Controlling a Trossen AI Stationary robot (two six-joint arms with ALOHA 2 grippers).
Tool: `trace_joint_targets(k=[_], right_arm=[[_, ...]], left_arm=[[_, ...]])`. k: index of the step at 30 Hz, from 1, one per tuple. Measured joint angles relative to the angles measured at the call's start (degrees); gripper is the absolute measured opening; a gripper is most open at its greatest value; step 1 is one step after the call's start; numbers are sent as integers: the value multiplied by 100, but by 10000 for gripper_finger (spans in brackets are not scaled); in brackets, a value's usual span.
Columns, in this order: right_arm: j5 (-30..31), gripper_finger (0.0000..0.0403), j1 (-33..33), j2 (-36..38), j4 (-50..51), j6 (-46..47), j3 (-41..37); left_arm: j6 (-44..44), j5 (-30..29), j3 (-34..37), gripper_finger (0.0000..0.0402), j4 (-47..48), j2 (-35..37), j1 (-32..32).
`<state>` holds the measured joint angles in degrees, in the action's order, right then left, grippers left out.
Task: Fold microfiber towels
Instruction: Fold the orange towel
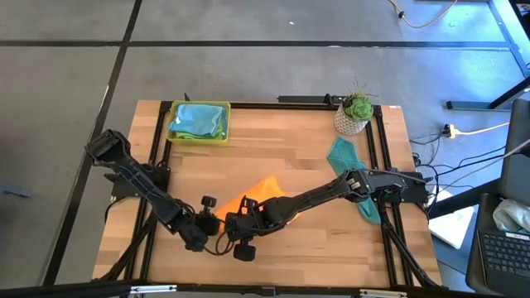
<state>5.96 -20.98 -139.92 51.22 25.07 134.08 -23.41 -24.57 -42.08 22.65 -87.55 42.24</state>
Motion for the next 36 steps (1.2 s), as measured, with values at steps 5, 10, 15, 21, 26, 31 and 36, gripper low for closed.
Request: trace_joint_targets(k=[5, 10, 15, 21, 26, 31, 36], right_arm=[[-309, 11, -3, 0, -18, 36, 0], [-529, 11, 4, 60, 182, 159, -6], [-695, 11, 0, 122, 277, 197, 0], [-886, 11, -87, 118, 463, 631, -2], [-905, 11, -298, 118, 782, 1369, -2], [-271, 11, -581, 118, 1239, 2004, -2], [-306, 11, -768, 133, 1280, 2611, -2]], left_arm=[[-340, 519, -426, 4, 1080, 6, -129], [-729, 1056, -629, 1, 1577, 307, -117], [-730, 1060, -689, 0, 1727, 832, -122], [-194, 1198, -692, 0, 1497, 1202, -433], [197, 2138, -685, 0, 573, 1083, -881], [488, 2370, -689, 0, 438, 874, -1183], [774, 2948, -692, 0, -40, 777, -1558]])
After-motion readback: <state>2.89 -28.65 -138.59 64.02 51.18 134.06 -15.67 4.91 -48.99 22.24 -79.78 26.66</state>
